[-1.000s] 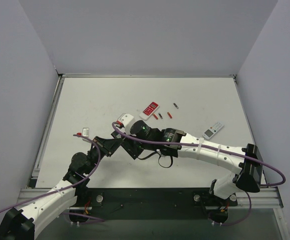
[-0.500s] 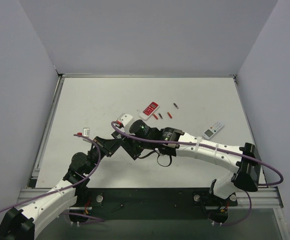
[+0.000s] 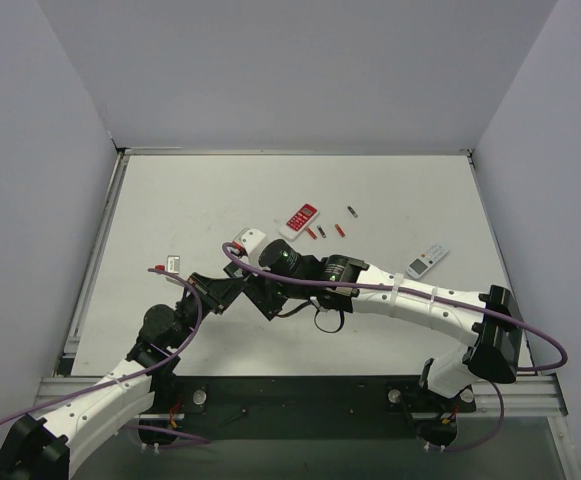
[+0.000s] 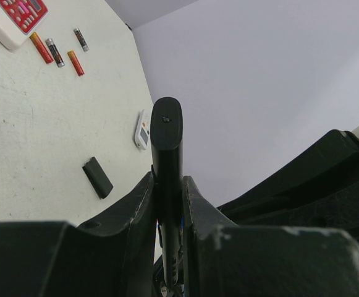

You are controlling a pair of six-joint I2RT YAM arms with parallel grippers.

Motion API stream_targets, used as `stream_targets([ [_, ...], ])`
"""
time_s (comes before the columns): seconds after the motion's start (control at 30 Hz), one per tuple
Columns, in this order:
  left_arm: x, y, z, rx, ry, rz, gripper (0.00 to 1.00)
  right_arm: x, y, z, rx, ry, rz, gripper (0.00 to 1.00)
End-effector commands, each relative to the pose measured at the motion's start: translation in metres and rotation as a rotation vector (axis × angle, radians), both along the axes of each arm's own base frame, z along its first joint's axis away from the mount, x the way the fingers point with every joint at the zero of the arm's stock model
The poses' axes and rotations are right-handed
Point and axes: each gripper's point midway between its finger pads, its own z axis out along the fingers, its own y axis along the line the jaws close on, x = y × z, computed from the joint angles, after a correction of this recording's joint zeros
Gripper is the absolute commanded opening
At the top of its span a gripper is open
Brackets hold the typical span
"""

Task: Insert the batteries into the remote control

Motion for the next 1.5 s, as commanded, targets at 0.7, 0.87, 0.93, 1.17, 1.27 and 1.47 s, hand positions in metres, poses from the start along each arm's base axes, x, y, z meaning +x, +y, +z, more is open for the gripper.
stream_targets([
  [0.7, -0.001, 0.025, 0.015, -0.266, 0.047, 0.083, 0.00, 0.006, -0.017, -0.031, 0.023, -0.034, -0.066, 0.00],
  [0.87, 0.001, 0.032, 0.007, -0.299, 0.086, 0.120, 0.00, 0.004, -0.018, -0.037, 0.027, -0.039, -0.052, 0.00],
  [0.93, 0.001, 0.037, 0.012, -0.328, 0.081, 0.136, 0.00, 0.003, -0.021, -0.043, 0.018, -0.039, -0.049, 0.00],
  [1.17, 0.004, 0.044, 0.015, -0.370, 0.099, 0.169, 0.00, -0.001, -0.026, -0.055, -0.004, -0.046, -0.027, 0.00],
  [1.27, 0.005, 0.045, 0.014, -0.388, 0.110, 0.176, 0.00, 0.001, -0.025, -0.055, 0.008, -0.058, -0.026, 0.00],
  [1.47, 0.005, 0.041, 0.009, -0.349, 0.117, 0.167, 0.00, 0.008, -0.027, -0.047, 0.018, -0.069, -0.066, 0.00],
])
